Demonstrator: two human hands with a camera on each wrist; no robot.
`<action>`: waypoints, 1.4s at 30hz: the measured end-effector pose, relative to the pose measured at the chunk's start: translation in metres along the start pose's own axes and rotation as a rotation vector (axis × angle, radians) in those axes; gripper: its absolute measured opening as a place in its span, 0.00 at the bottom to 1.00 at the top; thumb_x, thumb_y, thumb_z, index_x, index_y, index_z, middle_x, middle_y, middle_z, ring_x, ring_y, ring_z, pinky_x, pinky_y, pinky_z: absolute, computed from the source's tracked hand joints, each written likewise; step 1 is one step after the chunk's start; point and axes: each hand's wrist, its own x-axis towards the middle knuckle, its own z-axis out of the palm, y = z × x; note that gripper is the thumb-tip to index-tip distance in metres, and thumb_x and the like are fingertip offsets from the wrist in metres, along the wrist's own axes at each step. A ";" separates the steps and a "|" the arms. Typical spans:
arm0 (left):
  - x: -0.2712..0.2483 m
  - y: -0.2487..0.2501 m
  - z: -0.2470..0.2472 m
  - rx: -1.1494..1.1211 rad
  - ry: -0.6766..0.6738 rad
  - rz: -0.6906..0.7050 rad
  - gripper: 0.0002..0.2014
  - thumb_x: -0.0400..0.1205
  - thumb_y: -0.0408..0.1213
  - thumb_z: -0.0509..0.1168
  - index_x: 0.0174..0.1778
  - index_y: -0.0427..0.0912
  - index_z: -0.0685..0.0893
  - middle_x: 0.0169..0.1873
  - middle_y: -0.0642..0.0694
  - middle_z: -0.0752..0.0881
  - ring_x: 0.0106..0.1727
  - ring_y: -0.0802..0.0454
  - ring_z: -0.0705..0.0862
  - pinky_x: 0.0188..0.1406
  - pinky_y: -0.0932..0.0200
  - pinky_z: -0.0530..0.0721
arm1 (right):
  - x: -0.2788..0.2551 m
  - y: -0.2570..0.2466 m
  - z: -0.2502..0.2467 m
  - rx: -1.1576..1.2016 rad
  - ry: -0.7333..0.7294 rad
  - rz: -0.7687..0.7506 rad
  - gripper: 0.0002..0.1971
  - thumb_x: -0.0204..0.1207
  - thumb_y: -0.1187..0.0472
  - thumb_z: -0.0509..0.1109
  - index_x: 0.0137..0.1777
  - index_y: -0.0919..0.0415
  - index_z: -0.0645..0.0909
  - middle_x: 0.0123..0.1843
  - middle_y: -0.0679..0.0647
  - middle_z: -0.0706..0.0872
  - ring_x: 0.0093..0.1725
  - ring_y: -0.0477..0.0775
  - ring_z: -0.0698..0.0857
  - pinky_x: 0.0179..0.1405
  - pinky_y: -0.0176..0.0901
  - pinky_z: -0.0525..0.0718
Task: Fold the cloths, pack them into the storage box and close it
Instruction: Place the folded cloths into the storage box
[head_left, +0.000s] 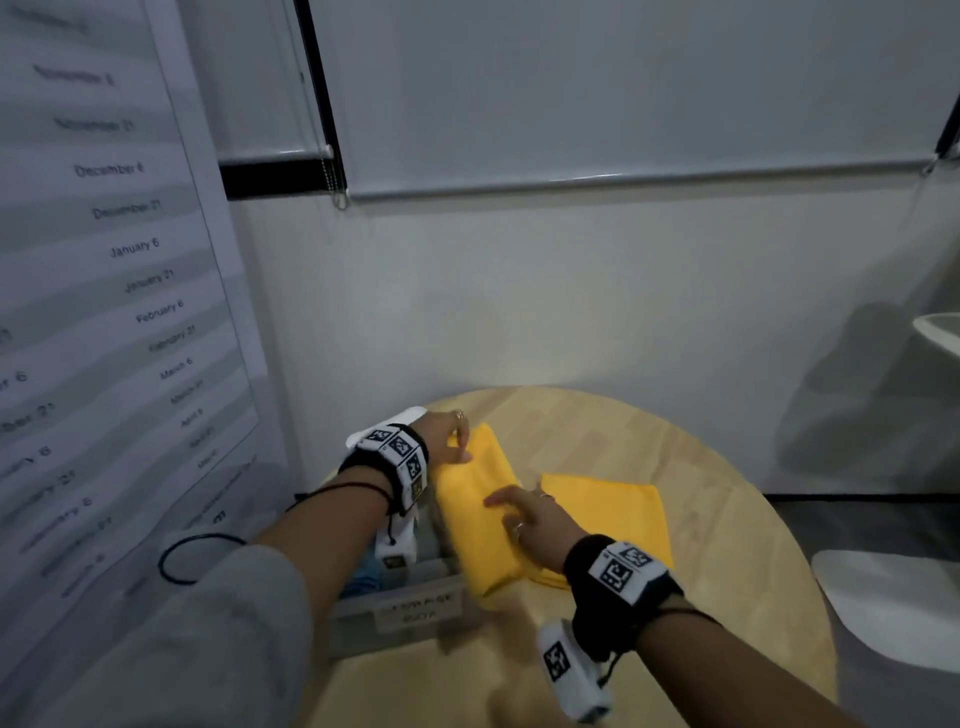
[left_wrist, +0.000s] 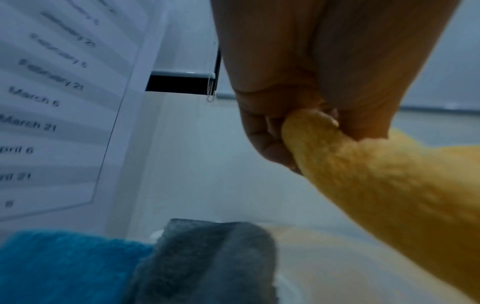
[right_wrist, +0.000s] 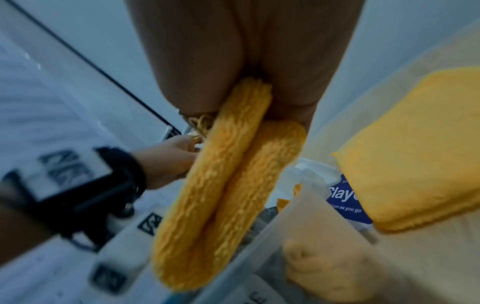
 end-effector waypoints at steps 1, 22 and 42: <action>0.010 -0.007 0.001 0.048 -0.040 0.015 0.07 0.75 0.45 0.72 0.35 0.55 0.80 0.48 0.44 0.87 0.49 0.45 0.84 0.53 0.55 0.79 | 0.011 0.002 0.004 -0.073 0.003 0.020 0.19 0.85 0.64 0.52 0.73 0.49 0.70 0.63 0.63 0.73 0.55 0.60 0.75 0.50 0.42 0.71; 0.014 0.011 0.042 0.677 -0.184 0.119 0.26 0.78 0.51 0.65 0.68 0.40 0.76 0.68 0.40 0.68 0.69 0.41 0.69 0.63 0.46 0.73 | -0.005 0.002 0.021 -0.800 0.011 -0.418 0.23 0.73 0.41 0.53 0.45 0.48 0.89 0.55 0.48 0.89 0.54 0.48 0.87 0.55 0.38 0.86; 0.018 0.017 0.075 0.559 -0.552 0.096 0.43 0.77 0.55 0.68 0.82 0.43 0.55 0.81 0.40 0.57 0.80 0.40 0.62 0.76 0.41 0.65 | 0.019 0.002 0.044 -0.806 -0.301 -0.160 0.24 0.81 0.45 0.56 0.60 0.68 0.77 0.49 0.64 0.83 0.50 0.64 0.81 0.74 0.59 0.65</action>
